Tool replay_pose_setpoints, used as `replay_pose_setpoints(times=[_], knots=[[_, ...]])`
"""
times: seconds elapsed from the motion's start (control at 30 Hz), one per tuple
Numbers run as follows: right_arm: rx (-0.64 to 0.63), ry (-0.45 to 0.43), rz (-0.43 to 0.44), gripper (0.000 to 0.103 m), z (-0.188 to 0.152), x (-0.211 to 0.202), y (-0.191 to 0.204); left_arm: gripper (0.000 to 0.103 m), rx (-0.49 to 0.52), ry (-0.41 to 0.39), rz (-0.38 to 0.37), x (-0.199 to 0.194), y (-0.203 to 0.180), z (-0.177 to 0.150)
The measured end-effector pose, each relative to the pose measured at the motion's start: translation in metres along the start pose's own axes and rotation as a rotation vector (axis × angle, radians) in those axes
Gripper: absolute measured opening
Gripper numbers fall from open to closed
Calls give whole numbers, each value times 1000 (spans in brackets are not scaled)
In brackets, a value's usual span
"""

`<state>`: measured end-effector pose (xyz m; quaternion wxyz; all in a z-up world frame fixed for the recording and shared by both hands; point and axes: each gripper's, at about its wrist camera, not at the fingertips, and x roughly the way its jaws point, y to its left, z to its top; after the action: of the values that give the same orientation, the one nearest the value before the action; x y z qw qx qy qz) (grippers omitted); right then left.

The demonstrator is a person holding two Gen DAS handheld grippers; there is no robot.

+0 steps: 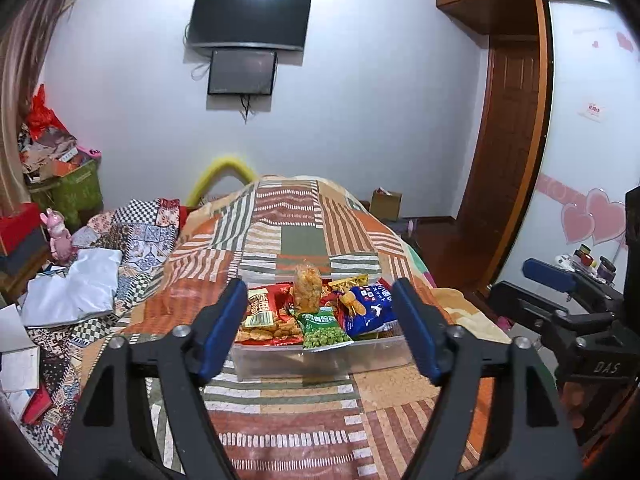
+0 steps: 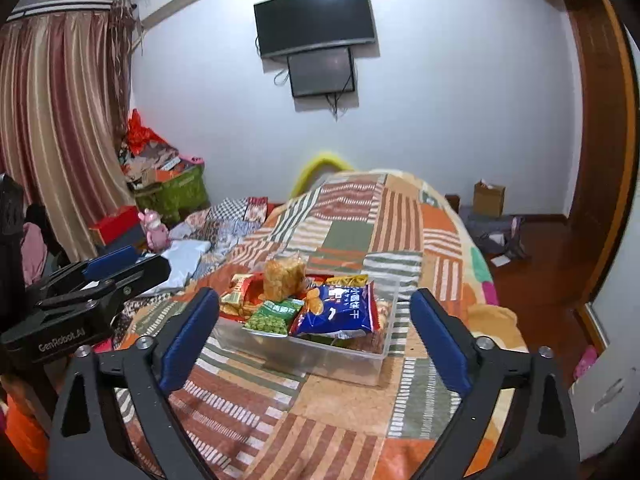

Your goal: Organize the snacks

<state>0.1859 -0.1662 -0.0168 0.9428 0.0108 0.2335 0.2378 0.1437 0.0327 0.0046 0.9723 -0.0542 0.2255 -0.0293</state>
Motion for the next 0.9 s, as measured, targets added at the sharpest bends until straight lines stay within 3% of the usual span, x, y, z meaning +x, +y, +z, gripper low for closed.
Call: replay_pose_setpoints(times=[0.23,0.9], knots=[[-26,-15,-24,101,-10,-13,13,88,15,-31,21,-23,-5,-13],[-27,-20,-34,103,-23,-19,18,91,3,-28,20,-35,-3,-29]])
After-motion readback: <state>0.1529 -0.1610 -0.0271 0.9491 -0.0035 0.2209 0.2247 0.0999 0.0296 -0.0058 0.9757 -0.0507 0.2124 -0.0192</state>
